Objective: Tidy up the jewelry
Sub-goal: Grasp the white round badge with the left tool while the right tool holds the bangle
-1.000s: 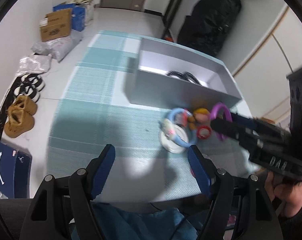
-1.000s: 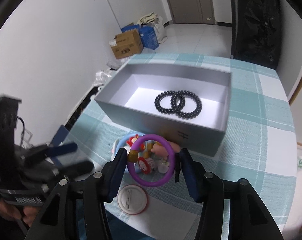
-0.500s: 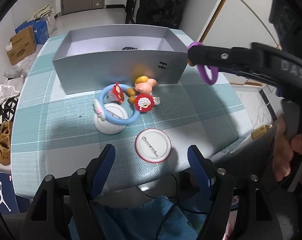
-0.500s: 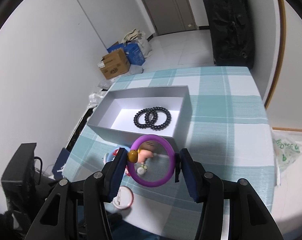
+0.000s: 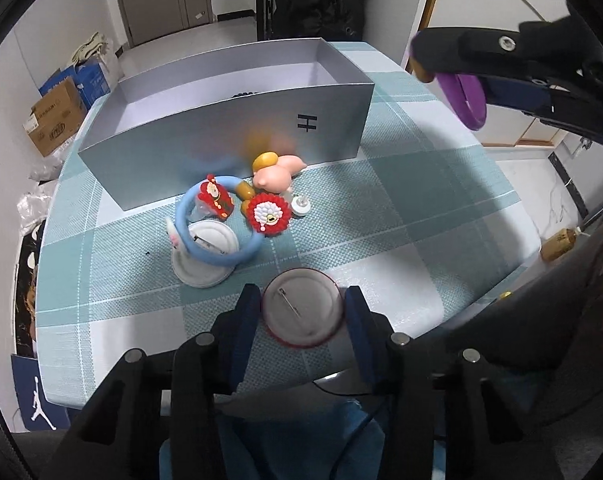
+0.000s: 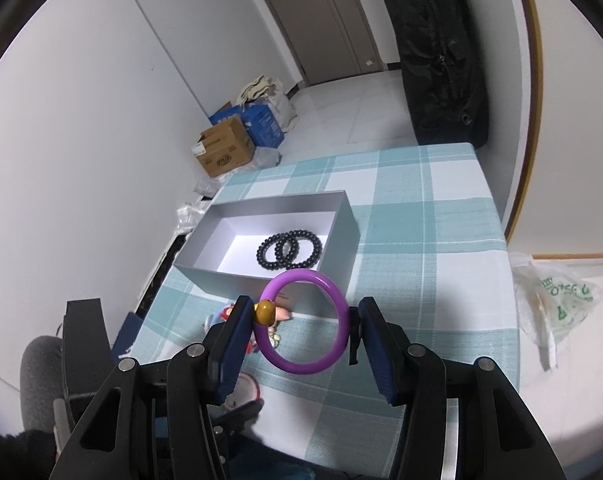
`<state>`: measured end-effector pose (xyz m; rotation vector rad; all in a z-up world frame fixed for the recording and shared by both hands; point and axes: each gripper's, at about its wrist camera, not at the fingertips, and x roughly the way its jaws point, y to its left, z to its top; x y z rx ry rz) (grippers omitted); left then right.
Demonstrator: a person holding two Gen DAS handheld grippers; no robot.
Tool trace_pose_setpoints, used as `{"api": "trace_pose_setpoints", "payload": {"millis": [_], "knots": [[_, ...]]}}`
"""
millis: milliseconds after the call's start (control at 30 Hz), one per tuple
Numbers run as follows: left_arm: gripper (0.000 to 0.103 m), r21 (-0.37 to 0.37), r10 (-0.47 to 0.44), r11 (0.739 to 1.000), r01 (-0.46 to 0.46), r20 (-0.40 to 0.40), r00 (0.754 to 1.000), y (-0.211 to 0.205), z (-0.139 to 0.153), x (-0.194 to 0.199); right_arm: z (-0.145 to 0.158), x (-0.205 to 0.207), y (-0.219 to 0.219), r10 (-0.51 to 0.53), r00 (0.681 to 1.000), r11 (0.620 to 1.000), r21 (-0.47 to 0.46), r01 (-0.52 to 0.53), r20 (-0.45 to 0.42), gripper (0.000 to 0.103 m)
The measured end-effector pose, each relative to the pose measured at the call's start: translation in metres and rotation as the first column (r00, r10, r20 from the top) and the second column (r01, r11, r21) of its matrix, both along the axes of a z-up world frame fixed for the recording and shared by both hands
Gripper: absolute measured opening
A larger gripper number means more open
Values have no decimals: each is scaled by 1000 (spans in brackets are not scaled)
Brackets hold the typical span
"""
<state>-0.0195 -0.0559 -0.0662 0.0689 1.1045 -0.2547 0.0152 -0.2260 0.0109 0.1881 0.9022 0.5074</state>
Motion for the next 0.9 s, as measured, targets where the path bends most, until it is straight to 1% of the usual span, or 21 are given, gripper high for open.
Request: {"api": "trace_pose_setpoints", "payload": {"millis": [267, 467, 533, 700, 800, 900], "knots": [[37, -39, -2, 999, 2, 0, 1000, 2, 1, 4, 2, 0, -3, -7, 1000, 1000, 8, 7, 2, 53], [37, -100, 17, 995, -14, 35, 999, 6, 13, 6, 2, 1, -3, -9, 1000, 1000, 6, 9, 1, 53], [37, -123, 32, 992, -25, 50, 998, 9, 18, 7, 3, 0, -1, -8, 1000, 1000, -7, 9, 9, 53], [37, -186, 80, 981, -57, 122, 989, 19, 38, 10, 7, 1, 5, 12, 1000, 1000, -2, -12, 26, 53], [37, -228, 122, 970, -85, 155, 980, 31, 50, 17, 7, 5, 8, 20, 1000, 1000, 6, -20, 23, 53], [37, -272, 173, 954, -125, 162, 971, 46, 58, 26, 9, 11, 11, 25, 999, 999, 20, -26, 22, 53]]}}
